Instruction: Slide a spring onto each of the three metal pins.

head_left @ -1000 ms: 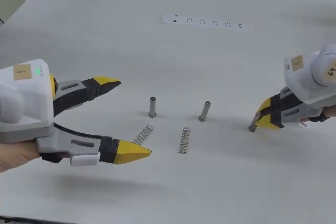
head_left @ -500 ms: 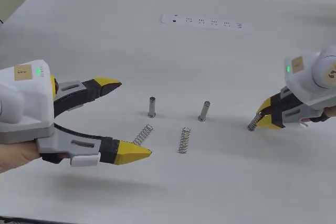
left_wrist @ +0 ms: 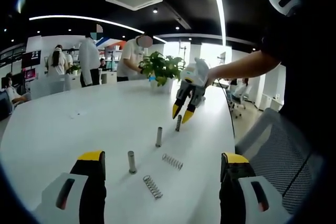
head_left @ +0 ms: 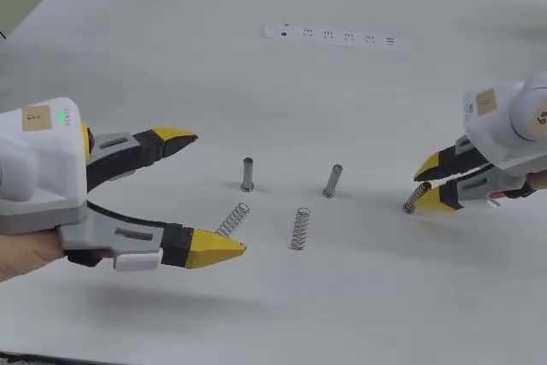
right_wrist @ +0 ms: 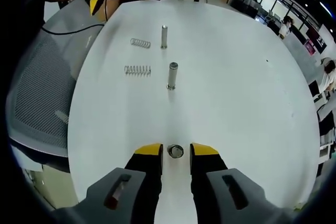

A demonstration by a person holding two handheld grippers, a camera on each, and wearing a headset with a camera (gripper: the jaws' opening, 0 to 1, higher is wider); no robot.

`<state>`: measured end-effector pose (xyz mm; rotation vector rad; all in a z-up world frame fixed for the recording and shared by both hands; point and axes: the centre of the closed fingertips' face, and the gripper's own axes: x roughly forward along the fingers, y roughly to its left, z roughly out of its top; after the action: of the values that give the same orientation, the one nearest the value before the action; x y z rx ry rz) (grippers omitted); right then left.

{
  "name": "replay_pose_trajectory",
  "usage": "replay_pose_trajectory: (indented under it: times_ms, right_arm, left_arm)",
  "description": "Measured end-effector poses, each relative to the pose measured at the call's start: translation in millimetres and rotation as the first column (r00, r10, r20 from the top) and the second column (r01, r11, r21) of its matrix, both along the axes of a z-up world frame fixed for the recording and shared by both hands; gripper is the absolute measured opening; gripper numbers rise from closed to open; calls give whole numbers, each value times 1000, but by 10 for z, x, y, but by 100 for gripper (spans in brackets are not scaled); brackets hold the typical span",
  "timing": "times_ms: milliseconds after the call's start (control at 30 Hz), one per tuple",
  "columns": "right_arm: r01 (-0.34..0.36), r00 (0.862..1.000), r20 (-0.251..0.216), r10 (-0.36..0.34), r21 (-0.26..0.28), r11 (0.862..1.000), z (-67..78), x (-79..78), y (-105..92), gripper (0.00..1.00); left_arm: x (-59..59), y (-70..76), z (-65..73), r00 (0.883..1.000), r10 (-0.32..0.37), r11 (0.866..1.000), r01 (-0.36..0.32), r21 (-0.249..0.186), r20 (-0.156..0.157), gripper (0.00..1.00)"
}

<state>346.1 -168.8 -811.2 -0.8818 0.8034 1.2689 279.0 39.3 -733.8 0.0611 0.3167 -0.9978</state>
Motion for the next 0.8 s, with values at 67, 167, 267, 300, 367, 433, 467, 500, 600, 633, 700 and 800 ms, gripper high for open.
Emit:
replay_pose_trajectory:
  times_ms: [67,167,267,300,367,433,467,500,600,633,700,800]
  right_arm:
    - [7,1000,-1,-7,11,1000,10,7,10,20]
    - [20,1000,-2,-19,35,999,39,17,34,22]
    - [19,1000,8,-20,50,999,60,22,56,26]
    - [29,1000,10,-30,65,997,77,26,75,27]
    - [38,999,13,-39,86,996,102,28,100,29]
    - [46,999,22,-48,100,994,131,35,116,31]
    - [53,998,24,-57,114,992,152,31,129,33]
    - [61,998,19,-64,125,990,164,25,142,33]
    - [80,996,27,-85,169,982,227,16,181,33]
    - [90,995,24,-96,178,980,239,13,188,34]
    - [102,994,20,-108,199,975,264,-3,203,34]
    - [120,992,15,-126,220,968,292,-31,218,35]
  left_arm:
    - [2,0,5,1000,1,1000,-1,-2,1,87]
    - [10,12,7,1000,4,1000,-4,-2,0,88]
    - [16,25,1,1000,7,1000,-7,0,-1,88]
    - [18,29,1,1000,8,1000,-8,-1,-2,88]
    - [18,32,-1,1000,9,1000,-9,0,-3,88]
    - [22,37,-8,1000,10,1000,-10,3,-4,88]
    - [23,39,-8,1000,11,1000,-11,3,-5,88]
    - [24,38,-7,1000,11,1000,-11,1,-6,87]
    - [29,35,-4,1000,11,1000,-11,-1,-6,87]
    - [31,34,-3,1000,12,1000,-12,-1,-6,87]
    - [32,31,-4,1000,10,1000,-10,-3,-9,87]
    - [27,33,-6,1000,10,1000,-10,-3,-13,87]
